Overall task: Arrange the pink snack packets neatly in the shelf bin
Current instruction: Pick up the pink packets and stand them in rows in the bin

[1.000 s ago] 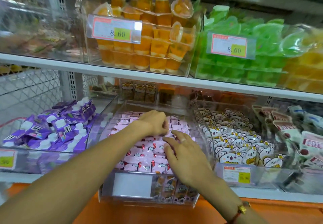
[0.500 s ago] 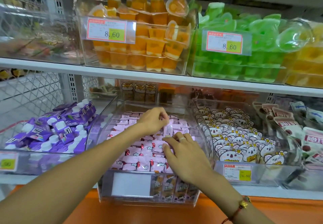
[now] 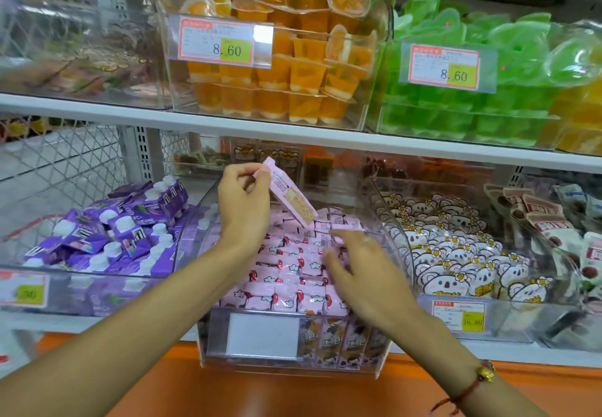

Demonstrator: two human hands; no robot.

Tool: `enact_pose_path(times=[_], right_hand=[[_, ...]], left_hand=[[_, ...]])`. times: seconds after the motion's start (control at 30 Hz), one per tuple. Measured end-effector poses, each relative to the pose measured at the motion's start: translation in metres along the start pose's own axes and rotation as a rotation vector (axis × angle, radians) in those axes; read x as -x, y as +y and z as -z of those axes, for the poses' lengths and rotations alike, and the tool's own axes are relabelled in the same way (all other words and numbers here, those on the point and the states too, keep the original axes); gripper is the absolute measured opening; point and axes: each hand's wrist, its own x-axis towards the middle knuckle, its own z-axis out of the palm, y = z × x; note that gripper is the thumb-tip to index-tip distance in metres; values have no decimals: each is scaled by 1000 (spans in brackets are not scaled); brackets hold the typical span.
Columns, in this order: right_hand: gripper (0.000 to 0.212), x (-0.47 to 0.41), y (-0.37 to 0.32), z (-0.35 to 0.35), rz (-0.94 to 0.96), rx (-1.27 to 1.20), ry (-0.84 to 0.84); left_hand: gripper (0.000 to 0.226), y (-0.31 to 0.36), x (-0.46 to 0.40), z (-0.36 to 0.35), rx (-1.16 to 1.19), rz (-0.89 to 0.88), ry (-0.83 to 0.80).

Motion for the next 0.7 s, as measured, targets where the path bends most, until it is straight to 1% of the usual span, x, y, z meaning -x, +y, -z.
enact_pose_path(times=[0.07,0.1,0.17,0.2,0.23,0.3,0.33,0.37,0.43,0.5,0.53,0.57,0.63,0.7], right_hand=[[43,-4,-4,6,5,-76,164],[47,-5,-8,8,16,-122,212],[56,-6,-16,13,55,-219,245],[54,-7,-19,15,82,-252,253],[48,-7,-21,16,105,-278,263],[30,-7,-20,20,79,-393,274],[21,-8,-19,23,6,-515,260],[17,-9,-18,26,-111,-672,220],[23,-9,-16,31,-362,-961,94],[29,-9,-15,34,-473,-1164,6],[31,-8,-16,35,-496,-1235,-21],[33,-8,-17,35,-514,-1299,-45],[36,-7,-19,36,-545,-1427,-73],[41,-8,-18,37,-536,-1520,-54]], left_hand=[[5,0,7,4,61,106,-20],[7,0,9,4,112,173,-29],[17,0,13,3,215,305,-58],[19,1,15,2,250,364,-77],[18,1,16,2,283,415,-98],[16,1,17,4,351,494,-135],[17,1,16,6,357,503,-155],[20,0,15,7,327,487,-190],[28,-1,12,9,220,422,-330],[28,-2,12,8,162,381,-475],[28,-3,12,7,153,373,-503],[28,-5,12,6,152,367,-495],[28,-8,11,4,162,361,-429],[33,-11,12,2,180,373,-349]])
